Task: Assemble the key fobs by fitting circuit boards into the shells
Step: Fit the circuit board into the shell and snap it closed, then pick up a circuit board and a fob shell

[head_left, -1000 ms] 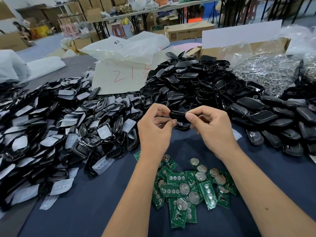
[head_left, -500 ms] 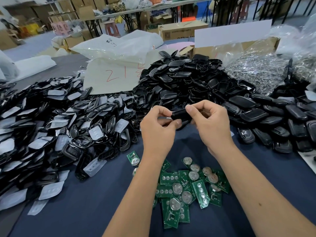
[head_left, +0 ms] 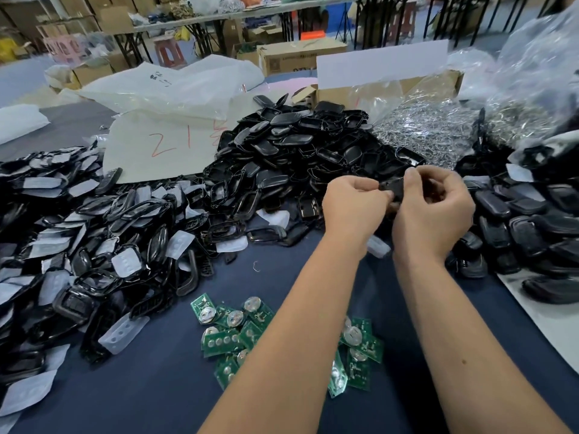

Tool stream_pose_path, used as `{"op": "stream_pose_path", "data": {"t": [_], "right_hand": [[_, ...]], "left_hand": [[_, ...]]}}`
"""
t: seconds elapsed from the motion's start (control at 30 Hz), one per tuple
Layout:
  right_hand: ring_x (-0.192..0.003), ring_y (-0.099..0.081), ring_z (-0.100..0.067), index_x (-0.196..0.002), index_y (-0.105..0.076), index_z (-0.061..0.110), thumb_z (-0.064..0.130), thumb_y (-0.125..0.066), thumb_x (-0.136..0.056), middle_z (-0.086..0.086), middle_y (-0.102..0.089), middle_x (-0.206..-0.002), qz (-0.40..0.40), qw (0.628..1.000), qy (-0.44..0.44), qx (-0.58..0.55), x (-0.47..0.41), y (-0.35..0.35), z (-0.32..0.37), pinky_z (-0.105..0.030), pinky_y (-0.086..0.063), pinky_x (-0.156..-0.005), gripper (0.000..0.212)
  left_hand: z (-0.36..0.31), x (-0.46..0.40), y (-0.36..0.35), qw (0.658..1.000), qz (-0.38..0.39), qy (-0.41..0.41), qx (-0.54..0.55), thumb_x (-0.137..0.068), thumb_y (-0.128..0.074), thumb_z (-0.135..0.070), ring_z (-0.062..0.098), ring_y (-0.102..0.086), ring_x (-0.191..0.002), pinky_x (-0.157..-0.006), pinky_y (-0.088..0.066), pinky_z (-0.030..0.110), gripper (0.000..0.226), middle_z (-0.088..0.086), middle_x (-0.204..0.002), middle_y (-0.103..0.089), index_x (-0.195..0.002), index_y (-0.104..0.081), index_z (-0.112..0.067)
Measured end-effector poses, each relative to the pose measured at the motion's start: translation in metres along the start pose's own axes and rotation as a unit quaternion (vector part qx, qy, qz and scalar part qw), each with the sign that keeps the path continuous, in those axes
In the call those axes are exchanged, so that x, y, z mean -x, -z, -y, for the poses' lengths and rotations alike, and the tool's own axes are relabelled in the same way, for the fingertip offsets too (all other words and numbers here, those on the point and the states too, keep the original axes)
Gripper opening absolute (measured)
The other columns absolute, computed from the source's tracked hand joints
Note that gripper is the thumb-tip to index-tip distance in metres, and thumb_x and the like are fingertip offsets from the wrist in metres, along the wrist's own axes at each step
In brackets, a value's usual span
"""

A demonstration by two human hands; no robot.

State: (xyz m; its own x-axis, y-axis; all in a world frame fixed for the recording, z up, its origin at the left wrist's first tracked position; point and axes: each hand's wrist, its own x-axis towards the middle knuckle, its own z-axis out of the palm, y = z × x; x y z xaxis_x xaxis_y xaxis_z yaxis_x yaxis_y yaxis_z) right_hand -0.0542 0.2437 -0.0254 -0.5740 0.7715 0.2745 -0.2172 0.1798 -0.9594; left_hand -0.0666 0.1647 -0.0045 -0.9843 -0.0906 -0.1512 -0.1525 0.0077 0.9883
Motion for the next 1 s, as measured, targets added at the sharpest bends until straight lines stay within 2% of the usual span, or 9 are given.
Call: {"op": "stream_pose_path", "data": {"t": [0.13, 0.2, 0.27, 0.33, 0.47, 0.57, 0.67, 0.73, 1.0], "right_hand": [[-0.102, -0.063, -0.013, -0.125, -0.070, 0.018, 0.033, -0.066, -0.095, -0.003, -0.065, -0.125, -0.023, 0.999, 0.003, 0.048, -0.006, 0.006, 0.002, -0.024, -0.051, -0.095, 0.034], [-0.112, -0.064, -0.010, -0.137, -0.062, 0.016, 0.027, -0.065, -0.098, -0.005, -0.054, -0.141, -0.026, 0.998, 0.012, 0.047, -0.008, 0.008, 0.006, -0.032, -0.052, -0.101, 0.041], [-0.096, -0.065, 0.007, -0.140, -0.058, 0.013, 0.019, -0.065, -0.098, -0.008, -0.048, -0.148, -0.033, 0.998, 0.033, 0.040, -0.007, 0.009, 0.009, -0.027, -0.056, -0.093, 0.042], [-0.079, -0.067, 0.001, -0.135, -0.060, 0.011, 0.015, -0.065, -0.098, -0.007, -0.050, -0.145, -0.027, 0.997, 0.055, 0.042, -0.004, 0.007, 0.010, -0.017, -0.053, -0.080, 0.038], [-0.067, -0.060, -0.002, -0.119, -0.066, 0.010, 0.013, -0.064, -0.097, -0.002, -0.061, -0.123, -0.004, 0.995, 0.088, 0.043, 0.004, 0.002, 0.008, -0.014, -0.048, -0.072, 0.023], [-0.067, -0.064, -0.008, -0.096, -0.072, 0.016, 0.018, -0.063, -0.097, 0.008, -0.070, -0.087, 0.068, 0.990, 0.111, 0.048, 0.007, -0.002, 0.006, -0.037, -0.057, -0.072, 0.009], [-0.069, -0.068, -0.018, -0.085, -0.069, 0.019, 0.029, -0.064, -0.098, 0.006, -0.070, -0.072, 0.238, 0.963, 0.103, 0.072, 0.018, -0.012, 0.003, -0.048, -0.056, -0.071, 0.017], [-0.068, -0.067, -0.027, -0.089, -0.064, 0.018, 0.033, -0.066, -0.099, -0.003, -0.070, -0.071, 0.346, 0.934, 0.065, 0.068, 0.027, -0.017, 0.003, -0.053, -0.056, -0.070, 0.018], [-0.061, -0.062, -0.024, -0.074, -0.068, 0.020, 0.036, -0.078, -0.092, -0.004, -0.068, -0.065, 0.566, 0.813, 0.096, 0.093, 0.044, -0.016, 0.010, -0.047, -0.054, -0.063, 0.026]], "left_hand": [[0.000, -0.003, -0.019, 0.999, 0.031, 0.001, 0.019, -0.085, -0.073, -0.007, 0.030, -0.074, -0.099, -0.093, -0.060, 0.048, 0.010, 0.013, -0.095, -0.078, -0.089, -0.075, -0.016], [0.000, -0.004, -0.022, 0.998, 0.024, -0.046, -0.020, -0.088, -0.072, -0.010, 0.024, -0.075, -0.094, -0.091, -0.061, 0.043, 0.007, 0.007, -0.092, -0.078, -0.090, -0.077, -0.015], [-0.002, -0.009, -0.021, 0.984, -0.011, -0.128, -0.122, -0.091, -0.070, -0.016, 0.020, -0.073, -0.090, -0.089, -0.058, 0.035, 0.008, 0.002, -0.090, -0.077, -0.092, -0.077, -0.014], [-0.004, -0.021, -0.018, 0.929, -0.048, -0.235, -0.282, -0.096, -0.065, -0.020, 0.021, -0.068, -0.093, -0.088, -0.051, 0.034, 0.013, 0.002, -0.095, -0.075, -0.096, -0.077, -0.014], [-0.009, -0.058, -0.009, 0.742, -0.011, -0.367, -0.561, -0.104, -0.052, -0.021, 0.027, -0.051, -0.120, -0.100, -0.042, 0.035, 0.026, 0.003, -0.127, -0.066, -0.121, -0.071, -0.017], [-0.012, -0.081, 0.009, 0.686, 0.006, -0.347, -0.639, -0.101, -0.053, -0.017, 0.029, -0.043, -0.133, -0.102, -0.046, 0.042, 0.035, 0.001, -0.145, -0.055, -0.134, -0.065, -0.019], [-0.018, -0.094, 0.029, 0.669, -0.030, -0.319, -0.670, -0.100, -0.056, -0.017, 0.031, -0.052, -0.126, -0.098, -0.048, 0.045, 0.032, 0.006, -0.136, -0.060, -0.130, -0.067, -0.016], [-0.022, -0.097, 0.040, 0.676, -0.042, -0.315, -0.665, -0.100, -0.060, -0.022, 0.030, -0.057, -0.121, -0.098, -0.050, 0.043, 0.027, 0.007, -0.127, -0.067, -0.124, -0.071, -0.017], [-0.024, -0.080, 0.086, 0.851, -0.099, -0.315, -0.408, -0.091, -0.076, -0.029, 0.015, -0.066, -0.105, -0.098, -0.047, 0.031, 0.017, -0.005, -0.108, -0.075, -0.103, -0.079, -0.018]]}}
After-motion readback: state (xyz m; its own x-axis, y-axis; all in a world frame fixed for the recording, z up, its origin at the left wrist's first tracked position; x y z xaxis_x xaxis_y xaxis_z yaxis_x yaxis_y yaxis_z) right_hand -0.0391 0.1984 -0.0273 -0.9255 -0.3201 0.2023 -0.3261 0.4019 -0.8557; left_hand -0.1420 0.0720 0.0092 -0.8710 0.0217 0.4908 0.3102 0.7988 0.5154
